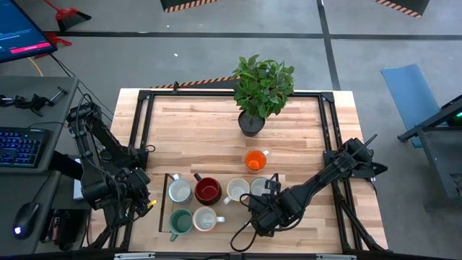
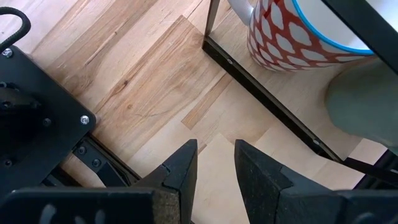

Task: Place coffee mugs
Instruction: Put the blue mug on the shelf, then put the orange mug on the shelf

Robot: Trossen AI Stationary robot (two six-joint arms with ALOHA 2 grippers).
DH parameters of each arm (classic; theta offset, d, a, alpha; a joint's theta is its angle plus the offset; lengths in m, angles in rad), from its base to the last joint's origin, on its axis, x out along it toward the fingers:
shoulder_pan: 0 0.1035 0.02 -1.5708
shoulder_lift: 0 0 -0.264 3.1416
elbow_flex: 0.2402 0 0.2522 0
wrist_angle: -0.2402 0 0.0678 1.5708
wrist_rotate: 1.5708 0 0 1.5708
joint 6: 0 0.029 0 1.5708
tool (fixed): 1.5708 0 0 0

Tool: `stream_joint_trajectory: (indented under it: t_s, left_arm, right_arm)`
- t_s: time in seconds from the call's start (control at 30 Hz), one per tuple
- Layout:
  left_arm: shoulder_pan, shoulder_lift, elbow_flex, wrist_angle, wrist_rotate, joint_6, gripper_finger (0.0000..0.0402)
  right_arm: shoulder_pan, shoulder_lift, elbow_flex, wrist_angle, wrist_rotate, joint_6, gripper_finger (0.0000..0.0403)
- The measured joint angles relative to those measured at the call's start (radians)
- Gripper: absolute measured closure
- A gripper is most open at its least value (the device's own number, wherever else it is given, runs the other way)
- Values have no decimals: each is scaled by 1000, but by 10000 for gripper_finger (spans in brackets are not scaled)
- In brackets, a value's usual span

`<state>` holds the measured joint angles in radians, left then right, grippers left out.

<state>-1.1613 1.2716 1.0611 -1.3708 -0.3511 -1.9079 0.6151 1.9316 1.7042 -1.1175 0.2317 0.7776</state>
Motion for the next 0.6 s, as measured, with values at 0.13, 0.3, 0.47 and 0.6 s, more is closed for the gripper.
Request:
stream_joint_trajectory:
  t_s: [0.13, 0.3, 0.47, 0.6]
  left_arm:
    - [0, 0, 0, 0, 0, 0, 304]
    - [0, 0, 0, 0, 0, 0, 304]
    - [0, 0, 0, 0, 0, 0, 304]
    - [0, 0, 0, 0, 0, -2, 304]
  right_arm:
    - [0, -3, 0, 1, -15, -3, 316]
    - [1, -4, 35, 1, -28, -45, 316]
    - [1, -5, 97, -26, 29, -73, 316]
    - [1, -5, 146, -62, 53, -83, 316]
